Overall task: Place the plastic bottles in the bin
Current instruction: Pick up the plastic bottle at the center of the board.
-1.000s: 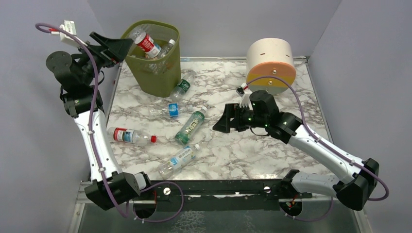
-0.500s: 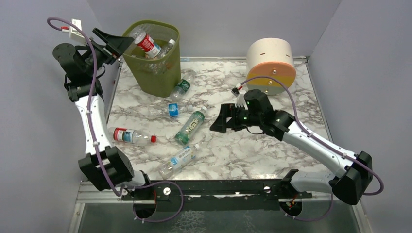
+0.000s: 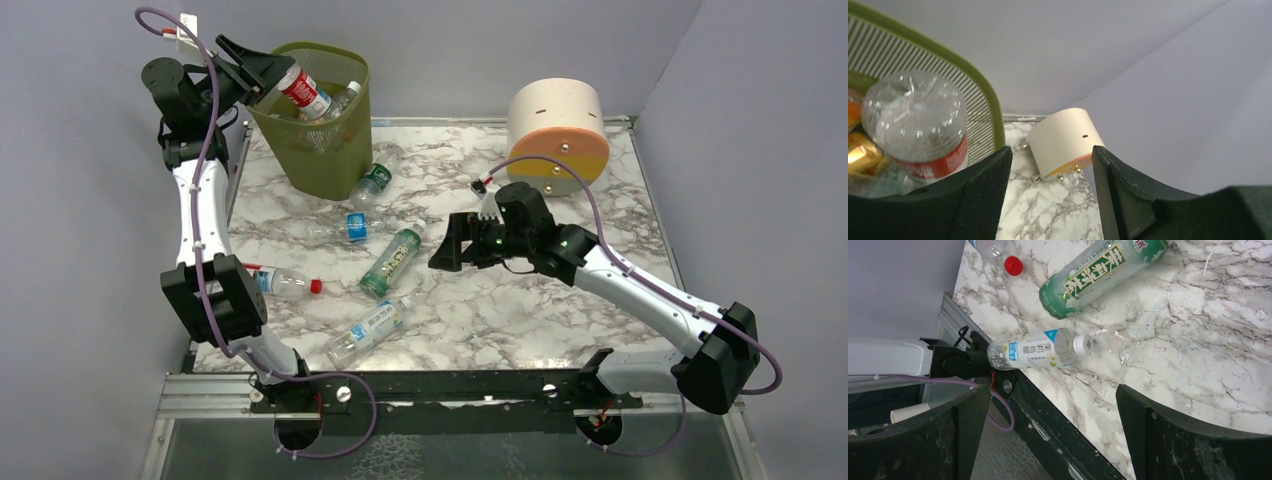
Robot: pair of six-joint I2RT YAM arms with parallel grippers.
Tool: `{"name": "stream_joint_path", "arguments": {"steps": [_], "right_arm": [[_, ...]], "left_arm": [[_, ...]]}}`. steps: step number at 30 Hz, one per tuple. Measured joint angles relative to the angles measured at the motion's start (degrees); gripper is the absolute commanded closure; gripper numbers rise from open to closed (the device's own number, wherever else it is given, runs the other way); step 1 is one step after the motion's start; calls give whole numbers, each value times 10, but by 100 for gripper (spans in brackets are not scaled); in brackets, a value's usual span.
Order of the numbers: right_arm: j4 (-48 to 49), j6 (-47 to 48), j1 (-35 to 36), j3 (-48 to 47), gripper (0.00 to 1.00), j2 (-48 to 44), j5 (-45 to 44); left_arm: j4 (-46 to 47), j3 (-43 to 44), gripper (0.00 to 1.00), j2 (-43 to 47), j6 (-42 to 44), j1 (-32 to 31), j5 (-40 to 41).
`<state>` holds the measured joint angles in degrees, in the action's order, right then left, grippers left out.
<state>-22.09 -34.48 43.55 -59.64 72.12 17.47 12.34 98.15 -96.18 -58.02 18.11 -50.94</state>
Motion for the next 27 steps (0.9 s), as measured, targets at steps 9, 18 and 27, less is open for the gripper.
{"name": "stream_joint_path", "arguments": {"steps": [9,18,27], "right_arm": [[2,-1,0,0,1,0,2],[5,-5,0,3,1,-4,2],[6,-8,0,11,1,-16,2]], "left_arm": [[-3,-104,32,80,20,1,7],[-15,-10,32,-34,38,-4,10],[-46,125,33,-196,45,-67,23]]}}
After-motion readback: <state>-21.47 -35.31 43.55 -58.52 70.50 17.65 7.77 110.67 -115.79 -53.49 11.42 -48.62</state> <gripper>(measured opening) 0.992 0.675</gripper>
